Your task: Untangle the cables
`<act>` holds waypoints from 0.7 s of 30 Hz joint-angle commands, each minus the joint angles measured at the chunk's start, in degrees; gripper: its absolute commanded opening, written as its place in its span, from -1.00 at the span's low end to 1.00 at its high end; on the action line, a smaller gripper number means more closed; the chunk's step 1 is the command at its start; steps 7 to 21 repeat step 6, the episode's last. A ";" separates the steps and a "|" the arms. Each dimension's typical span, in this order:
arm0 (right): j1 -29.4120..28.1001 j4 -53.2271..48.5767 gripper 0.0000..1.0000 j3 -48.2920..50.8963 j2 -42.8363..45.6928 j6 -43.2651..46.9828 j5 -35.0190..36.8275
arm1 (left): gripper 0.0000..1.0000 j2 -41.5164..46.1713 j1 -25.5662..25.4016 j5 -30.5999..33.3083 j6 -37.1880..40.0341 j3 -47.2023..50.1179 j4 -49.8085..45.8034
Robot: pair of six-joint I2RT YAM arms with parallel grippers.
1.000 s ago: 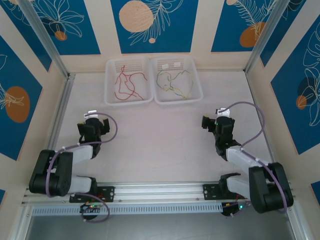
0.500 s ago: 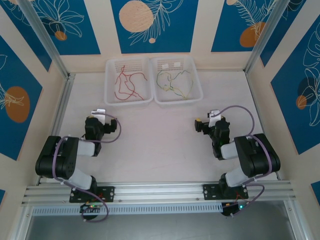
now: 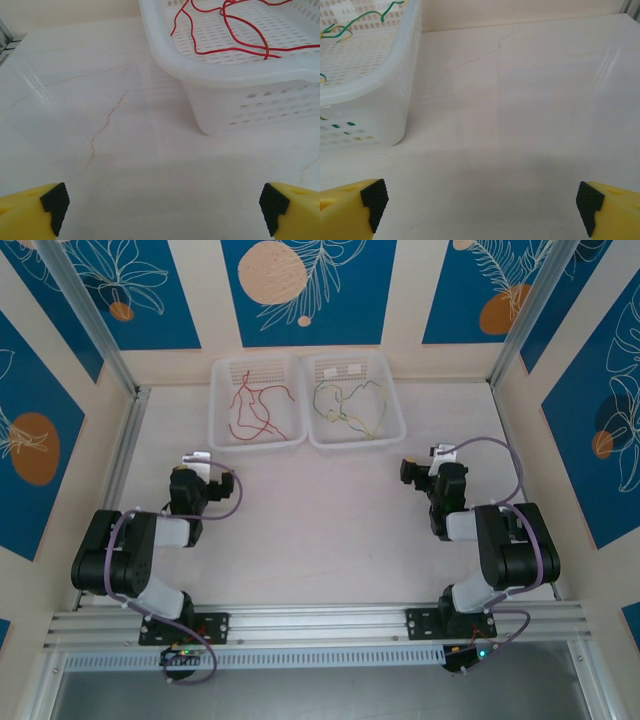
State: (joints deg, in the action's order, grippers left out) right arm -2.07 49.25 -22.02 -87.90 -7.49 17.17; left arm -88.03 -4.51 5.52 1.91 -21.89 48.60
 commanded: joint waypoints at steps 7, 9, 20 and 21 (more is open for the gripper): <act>0.64 0.08 0.99 -0.18 0.71 -0.86 -1.17 | 1.00 -0.04 0.31 -1.30 0.37 -0.65 -0.02; 0.64 0.08 0.99 -0.18 0.71 -0.86 -1.17 | 1.00 -0.04 0.31 -1.30 0.37 -0.65 -0.02; 0.64 0.08 0.99 -0.18 0.71 -0.86 -1.17 | 1.00 -0.04 0.31 -1.30 0.37 -0.65 -0.02; 0.64 0.08 0.99 -0.18 0.71 -0.86 -1.17 | 1.00 -0.04 0.31 -1.30 0.37 -0.65 -0.02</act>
